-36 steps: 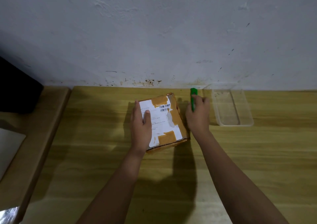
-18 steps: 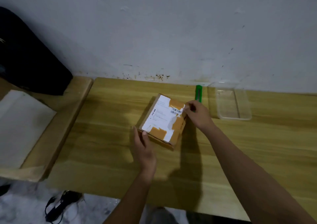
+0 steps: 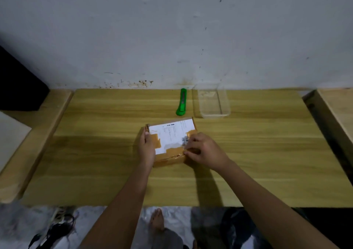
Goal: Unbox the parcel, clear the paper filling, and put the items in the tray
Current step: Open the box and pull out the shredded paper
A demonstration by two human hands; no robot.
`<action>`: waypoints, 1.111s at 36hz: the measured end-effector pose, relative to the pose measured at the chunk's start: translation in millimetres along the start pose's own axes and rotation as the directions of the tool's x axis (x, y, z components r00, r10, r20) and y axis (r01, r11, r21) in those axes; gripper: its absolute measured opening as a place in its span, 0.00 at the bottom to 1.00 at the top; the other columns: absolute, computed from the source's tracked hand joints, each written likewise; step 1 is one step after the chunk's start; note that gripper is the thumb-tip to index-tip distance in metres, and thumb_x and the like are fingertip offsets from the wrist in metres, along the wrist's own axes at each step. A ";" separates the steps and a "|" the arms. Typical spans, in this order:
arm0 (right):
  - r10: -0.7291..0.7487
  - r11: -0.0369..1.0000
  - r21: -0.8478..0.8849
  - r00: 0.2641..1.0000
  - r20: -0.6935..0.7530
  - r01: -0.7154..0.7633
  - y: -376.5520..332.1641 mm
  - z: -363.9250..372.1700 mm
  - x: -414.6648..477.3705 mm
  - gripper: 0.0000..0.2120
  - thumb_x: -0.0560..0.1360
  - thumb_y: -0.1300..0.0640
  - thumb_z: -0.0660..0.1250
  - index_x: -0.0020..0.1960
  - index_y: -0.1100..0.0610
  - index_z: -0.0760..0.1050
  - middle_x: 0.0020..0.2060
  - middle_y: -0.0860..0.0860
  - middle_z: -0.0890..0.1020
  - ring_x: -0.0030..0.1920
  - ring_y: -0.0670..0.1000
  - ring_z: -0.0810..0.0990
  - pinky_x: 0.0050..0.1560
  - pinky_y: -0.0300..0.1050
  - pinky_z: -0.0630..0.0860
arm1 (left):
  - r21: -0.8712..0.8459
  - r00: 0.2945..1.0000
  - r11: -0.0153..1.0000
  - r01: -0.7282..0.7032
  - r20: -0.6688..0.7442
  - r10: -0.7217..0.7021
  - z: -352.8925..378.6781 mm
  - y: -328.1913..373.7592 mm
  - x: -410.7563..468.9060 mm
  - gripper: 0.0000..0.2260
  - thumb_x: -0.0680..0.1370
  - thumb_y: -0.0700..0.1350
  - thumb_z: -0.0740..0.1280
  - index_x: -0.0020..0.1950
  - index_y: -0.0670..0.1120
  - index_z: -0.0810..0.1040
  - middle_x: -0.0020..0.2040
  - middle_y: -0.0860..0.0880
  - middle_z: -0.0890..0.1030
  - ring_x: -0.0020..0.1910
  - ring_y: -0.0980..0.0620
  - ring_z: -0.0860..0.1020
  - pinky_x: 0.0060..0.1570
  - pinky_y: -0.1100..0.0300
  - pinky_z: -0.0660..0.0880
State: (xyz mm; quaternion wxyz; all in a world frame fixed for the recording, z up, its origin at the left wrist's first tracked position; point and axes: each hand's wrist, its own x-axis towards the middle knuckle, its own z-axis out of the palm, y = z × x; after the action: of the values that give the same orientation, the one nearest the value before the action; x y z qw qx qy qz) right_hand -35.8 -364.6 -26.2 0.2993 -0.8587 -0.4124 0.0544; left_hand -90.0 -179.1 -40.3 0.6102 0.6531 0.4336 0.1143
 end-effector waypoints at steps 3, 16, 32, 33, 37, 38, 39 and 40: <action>-0.011 0.999 0.047 0.998 0.069 0.008 -3.4 -0.3 3.8 0.07 0.66 0.57 0.73 0.43 0.58 0.83 0.40 0.54 0.82 0.44 0.55 0.80 0.45 0.44 0.77 | 0.006 1.000 1.000 -0.010 0.004 0.010 -1.2 -3.1 4.1 0.18 0.82 0.48 0.53 0.72 0.49 0.66 0.68 0.43 0.73 0.64 0.43 0.73 0.65 0.48 0.70; -0.046 0.998 0.040 0.988 0.149 0.040 -11.2 -0.8 17.5 0.06 0.68 0.60 0.72 0.44 0.57 0.84 0.38 0.55 0.82 0.42 0.55 0.79 0.42 0.47 0.77 | -0.017 0.999 0.999 -0.038 0.028 0.038 -2.2 -2.7 8.0 0.18 0.82 0.47 0.53 0.72 0.47 0.66 0.70 0.47 0.70 0.68 0.48 0.69 0.62 0.59 0.67; -0.201 0.956 -0.203 0.976 0.079 0.213 -19.0 11.7 15.3 0.08 0.64 0.62 0.74 0.43 0.58 0.83 0.32 0.53 0.81 0.34 0.54 0.79 0.37 0.42 0.77 | -0.061 0.990 0.998 -0.020 0.138 0.028 -12.8 0.5 6.4 0.19 0.82 0.48 0.53 0.73 0.50 0.64 0.67 0.47 0.74 0.59 0.49 0.75 0.45 0.62 0.74; -0.219 0.946 -0.230 0.974 0.055 0.226 -19.5 14.1 13.1 0.08 0.64 0.62 0.74 0.43 0.58 0.83 0.33 0.52 0.82 0.35 0.53 0.79 0.38 0.42 0.77 | -0.067 0.988 0.998 -0.018 0.154 0.029 -14.8 0.5 7.4 0.19 0.82 0.48 0.53 0.73 0.50 0.64 0.66 0.47 0.74 0.57 0.50 0.76 0.41 0.64 0.74; -0.236 0.954 -0.207 0.969 -0.071 0.217 -19.4 9.9 11.9 0.05 0.68 0.62 0.70 0.43 0.59 0.82 0.36 0.53 0.82 0.39 0.52 0.78 0.43 0.44 0.76 | -0.042 0.978 0.999 -0.014 0.206 0.023 -21.6 2.3 11.2 0.18 0.82 0.47 0.53 0.73 0.49 0.64 0.67 0.47 0.73 0.62 0.45 0.75 0.50 0.55 0.76; -0.233 0.961 -0.178 0.967 -0.103 0.212 -20.5 3.9 15.2 0.04 0.69 0.62 0.69 0.43 0.60 0.81 0.37 0.53 0.82 0.40 0.52 0.77 0.44 0.44 0.75 | -0.053 0.977 0.998 -0.018 0.211 0.029 -22.4 3.7 10.4 0.18 0.82 0.46 0.53 0.73 0.48 0.64 0.66 0.47 0.73 0.63 0.46 0.74 0.49 0.57 0.76; -0.224 0.968 -0.149 0.966 -0.132 0.204 -22.6 -4.1 20.2 0.04 0.70 0.61 0.67 0.42 0.60 0.80 0.38 0.54 0.82 0.40 0.52 0.76 0.45 0.44 0.74 | -0.074 0.977 0.997 -0.023 0.212 0.038 -22.3 3.7 10.8 0.18 0.82 0.45 0.53 0.72 0.45 0.66 0.65 0.47 0.74 0.63 0.46 0.73 0.50 0.58 0.75; -0.206 0.974 -0.125 0.967 -0.152 0.188 -25.6 -13.2 26.6 0.05 0.71 0.60 0.66 0.43 0.60 0.80 0.39 0.54 0.82 0.42 0.51 0.76 0.46 0.43 0.73 | -0.083 0.976 0.996 -0.023 0.212 0.040 -22.1 4.0 10.5 0.18 0.82 0.46 0.54 0.70 0.44 0.69 0.63 0.45 0.75 0.61 0.45 0.74 0.51 0.55 0.74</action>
State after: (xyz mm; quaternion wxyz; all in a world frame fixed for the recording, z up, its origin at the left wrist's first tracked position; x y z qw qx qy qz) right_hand -31.2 -338.8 2.9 0.2885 -0.8302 -0.4720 -0.0691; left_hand -97.0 -155.8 -35.7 0.6769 0.6437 0.3501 0.0705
